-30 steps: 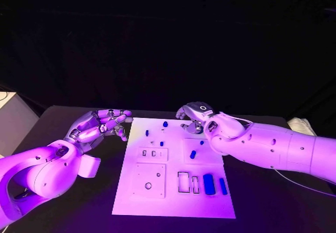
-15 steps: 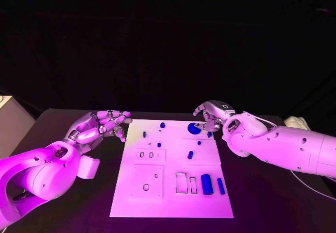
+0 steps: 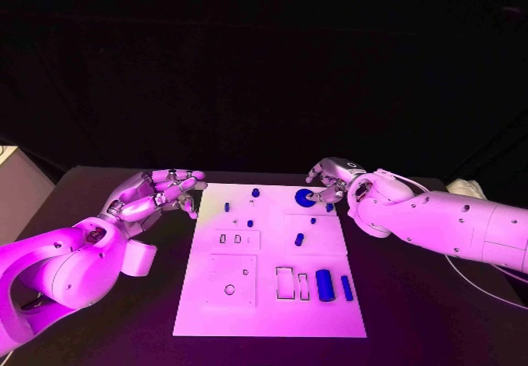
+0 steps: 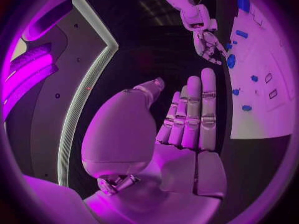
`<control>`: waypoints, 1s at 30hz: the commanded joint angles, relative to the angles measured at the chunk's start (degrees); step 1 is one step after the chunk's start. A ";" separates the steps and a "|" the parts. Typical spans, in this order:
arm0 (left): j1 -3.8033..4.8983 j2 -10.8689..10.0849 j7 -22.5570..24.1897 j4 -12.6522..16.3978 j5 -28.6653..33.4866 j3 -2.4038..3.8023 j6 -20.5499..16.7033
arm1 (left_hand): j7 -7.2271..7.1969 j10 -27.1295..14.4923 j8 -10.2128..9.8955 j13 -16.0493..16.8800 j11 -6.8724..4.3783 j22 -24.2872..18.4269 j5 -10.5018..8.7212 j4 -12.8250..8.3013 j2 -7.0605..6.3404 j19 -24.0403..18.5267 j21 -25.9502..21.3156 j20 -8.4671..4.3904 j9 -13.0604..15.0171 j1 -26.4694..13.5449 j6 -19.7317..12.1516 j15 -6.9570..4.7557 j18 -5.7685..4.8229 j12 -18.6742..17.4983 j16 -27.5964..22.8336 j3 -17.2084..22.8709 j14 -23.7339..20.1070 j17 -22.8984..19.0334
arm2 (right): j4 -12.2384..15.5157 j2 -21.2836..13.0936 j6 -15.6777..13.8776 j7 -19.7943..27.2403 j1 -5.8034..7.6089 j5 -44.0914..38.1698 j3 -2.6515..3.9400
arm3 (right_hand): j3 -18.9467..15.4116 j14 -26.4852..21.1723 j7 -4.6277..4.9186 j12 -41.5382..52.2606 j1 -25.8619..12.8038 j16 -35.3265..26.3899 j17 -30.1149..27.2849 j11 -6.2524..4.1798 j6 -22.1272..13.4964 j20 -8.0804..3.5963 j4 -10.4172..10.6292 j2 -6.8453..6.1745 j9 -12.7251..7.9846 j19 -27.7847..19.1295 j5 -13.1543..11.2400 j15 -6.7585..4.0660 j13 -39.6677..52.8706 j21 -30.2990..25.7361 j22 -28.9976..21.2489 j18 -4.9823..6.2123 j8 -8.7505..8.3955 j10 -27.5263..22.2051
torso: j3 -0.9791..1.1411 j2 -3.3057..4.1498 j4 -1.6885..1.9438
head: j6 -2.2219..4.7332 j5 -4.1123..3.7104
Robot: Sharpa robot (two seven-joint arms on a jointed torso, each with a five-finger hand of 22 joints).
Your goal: Assemble the parts on the task board
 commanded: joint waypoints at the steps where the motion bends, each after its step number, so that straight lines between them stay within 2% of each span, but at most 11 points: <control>1: 0.05 0.12 0.27 -0.01 -0.30 0.03 1.28 | 0.91 -0.39 -0.09 0.08 0.20 0.09 -0.36 0.04 0.26 -0.43 0.36 -0.08 0.10 -0.27 -0.26 0.02 0.23 0.38 0.36 0.42 -0.26 -0.02 | -0.90 0.44 2.59 -1.07 -0.08 0.16 0.03 | -0.34 5.84 0.17 0.09 0.20 0.30 14.45 0.51 -0.30 0.48 0.08 0.12 -0.01 3.80 0.11 0.51 14.04 0.27 9.42 -0.35 -0.01 5.16 | -0.03 -0.01 -0.10 | -0.16 0.13; 3: 0.05 0.14 0.27 -0.04 -0.35 0.03 1.29 | 0.91 -0.39 -0.09 0.08 0.20 0.09 -0.36 0.04 0.26 -0.43 0.36 -0.08 0.10 -0.27 -0.26 0.02 0.23 0.38 0.36 0.42 -0.26 -0.02 | -1.22 0.62 2.82 -1.09 -0.12 0.40 0.03 | -0.39 5.84 0.18 0.01 0.20 0.31 14.48 0.53 -0.33 0.49 0.13 0.14 -0.02 3.79 0.10 0.53 13.94 0.26 9.40 -0.34 -0.01 5.07 | 0.03 -0.02 -0.10 | -0.30 0.17; 12: 0.04 0.18 0.26 -0.12 -0.55 0.03 1.37 | 0.91 -0.39 -0.09 0.08 0.20 0.09 -0.36 0.04 0.26 -0.43 0.36 -0.08 0.10 -0.27 -0.26 0.02 0.23 0.38 0.36 0.42 -0.26 -0.02 | -2.76 1.71 4.62 -1.30 -0.23 2.03 0.03 | -0.46 5.89 0.20 0.04 0.23 0.40 14.69 0.55 -0.32 0.52 0.25 0.27 -0.01 3.82 0.09 0.56 13.98 0.32 9.49 -0.36 0.02 5.09 | -0.04 -0.06 -0.01 | -0.40 0.24; 18: 0.04 0.22 0.25 -0.15 -0.57 0.03 1.43 | 0.91 -0.39 -0.09 0.08 0.20 0.09 -0.36 0.04 0.26 -0.43 0.36 -0.08 0.10 -0.27 -0.26 0.02 0.23 0.38 0.36 0.42 -0.26 -0.02 | -3.79 2.48 5.95 -1.12 -0.56 3.78 0.02 | -0.49 5.89 0.20 -0.05 0.25 0.40 14.70 0.56 -0.30 0.54 0.33 0.36 0.00 3.81 0.10 0.57 13.88 0.31 9.48 -0.36 0.05 5.00 | 0.05 -0.04 -0.12 | -0.49 0.37; 22: 0.04 0.23 0.25 -0.18 -0.57 0.03 1.44 | 0.91 -0.39 -0.09 0.08 0.20 0.09 -0.36 0.04 0.26 -0.43 0.36 -0.08 0.10 -0.27 -0.26 0.02 0.23 0.38 0.36 0.42 -0.26 -0.02 | -4.11 2.71 7.08 -0.68 -0.69 4.35 0.02 | -0.55 5.90 0.21 -0.05 0.23 0.42 14.76 0.57 -0.27 0.56 0.44 0.45 0.01 3.83 0.07 0.59 13.89 0.36 9.56 -0.38 0.09 5.01 | 0.02 -0.02 -0.09 | -0.58 0.46; 30: 0.04 0.30 0.24 -0.25 -0.58 0.03 1.45 | 0.93 -0.45 -0.09 0.09 0.22 0.18 -0.36 0.01 0.28 -0.61 0.50 -0.05 0.13 -0.27 -0.31 0.04 0.24 0.41 0.36 0.48 -0.38 -0.05 | -4.83 3.13 7.65 -0.32 -0.76 4.84 0.02 | -0.63 5.89 0.20 -0.07 0.26 0.41 14.72 0.58 -0.05 0.61 0.75 0.77 0.05 3.80 0.05 0.62 13.87 0.33 9.51 -0.36 0.26 4.97 | 0.02 -0.04 -0.08 | -0.64 0.48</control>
